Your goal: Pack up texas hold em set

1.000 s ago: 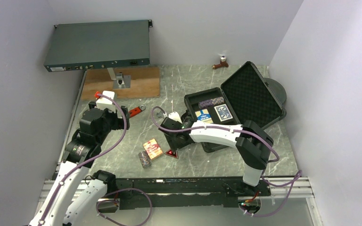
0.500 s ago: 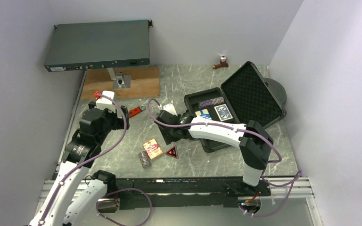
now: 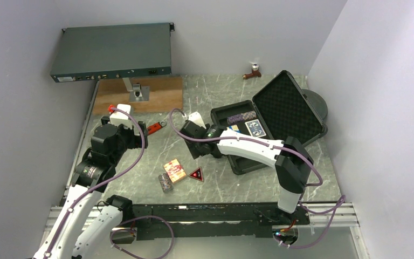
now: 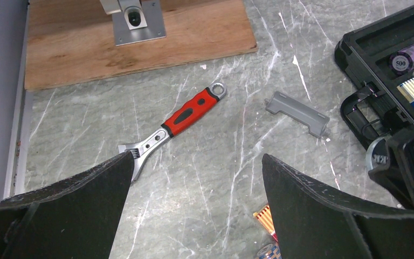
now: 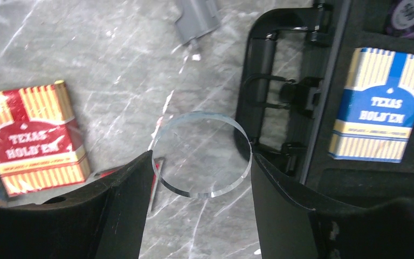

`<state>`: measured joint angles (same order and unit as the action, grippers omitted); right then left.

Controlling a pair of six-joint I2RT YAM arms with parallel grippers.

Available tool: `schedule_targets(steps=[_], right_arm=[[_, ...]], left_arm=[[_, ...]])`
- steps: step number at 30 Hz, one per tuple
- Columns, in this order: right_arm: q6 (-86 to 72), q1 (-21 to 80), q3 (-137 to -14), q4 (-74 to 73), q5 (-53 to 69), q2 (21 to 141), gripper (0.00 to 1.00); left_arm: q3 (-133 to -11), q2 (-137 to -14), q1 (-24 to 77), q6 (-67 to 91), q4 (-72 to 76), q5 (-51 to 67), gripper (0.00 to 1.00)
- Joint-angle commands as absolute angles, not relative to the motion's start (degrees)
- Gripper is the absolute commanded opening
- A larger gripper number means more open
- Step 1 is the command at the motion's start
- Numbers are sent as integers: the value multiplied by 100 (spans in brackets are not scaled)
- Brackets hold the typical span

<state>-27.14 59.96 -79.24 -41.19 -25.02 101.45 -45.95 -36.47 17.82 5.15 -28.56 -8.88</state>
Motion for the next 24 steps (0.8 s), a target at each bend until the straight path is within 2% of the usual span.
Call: schedule_targets(steps=[1, 24], right_arm=[[-2487, 5639, -8200, -4118, -2766, 9851, 30], [-1891, 3139, -7390, -3824, -2353, 9247, 30]], left_arm=[[-4658, -3610, 1775, 501, -2795, -911, 95], [-4657, -3660, 1775, 518, -2785, -803, 95]])
